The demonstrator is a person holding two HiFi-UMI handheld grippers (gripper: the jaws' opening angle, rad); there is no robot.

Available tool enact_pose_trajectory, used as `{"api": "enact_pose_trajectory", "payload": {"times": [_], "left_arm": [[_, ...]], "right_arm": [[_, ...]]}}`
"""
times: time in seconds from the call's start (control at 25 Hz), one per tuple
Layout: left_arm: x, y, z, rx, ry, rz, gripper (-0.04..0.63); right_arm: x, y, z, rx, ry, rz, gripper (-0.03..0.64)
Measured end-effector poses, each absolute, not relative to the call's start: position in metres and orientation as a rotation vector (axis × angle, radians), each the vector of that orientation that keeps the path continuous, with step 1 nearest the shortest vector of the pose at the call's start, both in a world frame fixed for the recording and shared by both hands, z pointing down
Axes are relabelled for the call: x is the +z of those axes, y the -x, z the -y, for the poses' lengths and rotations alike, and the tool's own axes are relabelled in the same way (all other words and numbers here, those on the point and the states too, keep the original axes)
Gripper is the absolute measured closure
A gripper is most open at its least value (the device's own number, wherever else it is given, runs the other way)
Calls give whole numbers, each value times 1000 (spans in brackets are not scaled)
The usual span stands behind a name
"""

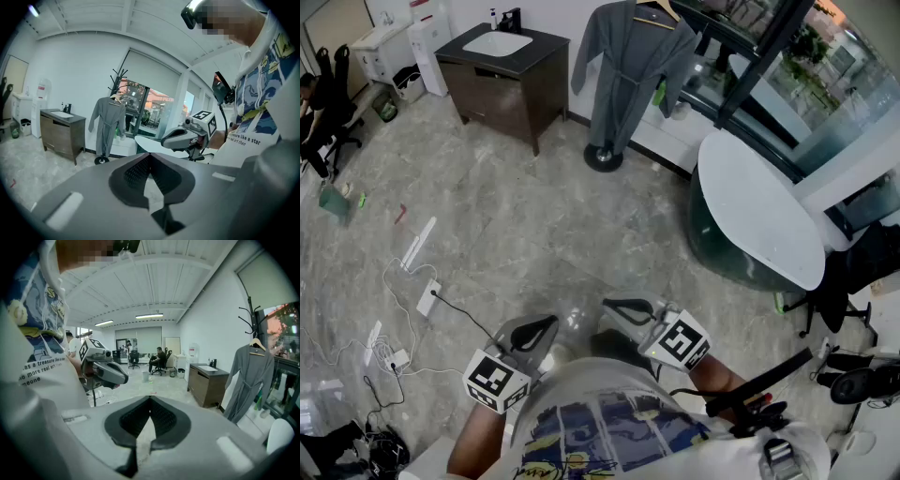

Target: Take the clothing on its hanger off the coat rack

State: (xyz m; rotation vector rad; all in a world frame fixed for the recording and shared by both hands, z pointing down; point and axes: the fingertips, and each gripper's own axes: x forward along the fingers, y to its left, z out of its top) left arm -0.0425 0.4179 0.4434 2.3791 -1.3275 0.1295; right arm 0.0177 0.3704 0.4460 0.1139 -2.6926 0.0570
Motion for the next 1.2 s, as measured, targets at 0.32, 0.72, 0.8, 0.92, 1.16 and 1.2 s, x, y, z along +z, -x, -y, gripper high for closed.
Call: {"api": "enact_pose_trajectory", "payload": {"times": [0.32, 0.72, 0.8, 0.92, 1.16, 1.2], "left_arm": [[444, 31, -415, 145, -2418, 1274, 594], [455, 36, -396, 136, -2428, 1227, 592], [456, 36, -382, 140, -2438, 1219, 571], [461, 44, -352, 167, -2452, 1208, 555], [445, 71, -247, 215, -2475, 1263, 529], [439, 75, -224, 226, -2483, 1268, 528]], "right_arm": [[447, -17, -367, 55, -130, 2685, 616], [453, -23, -345, 122, -194, 2651, 614], [453, -23, -324, 139, -221, 2659, 569], [454, -12, -286, 123, -237, 2676, 558], [450, 15, -179, 77, -189, 2687, 555], [446, 21, -157, 73, -180, 2686, 554]]}}
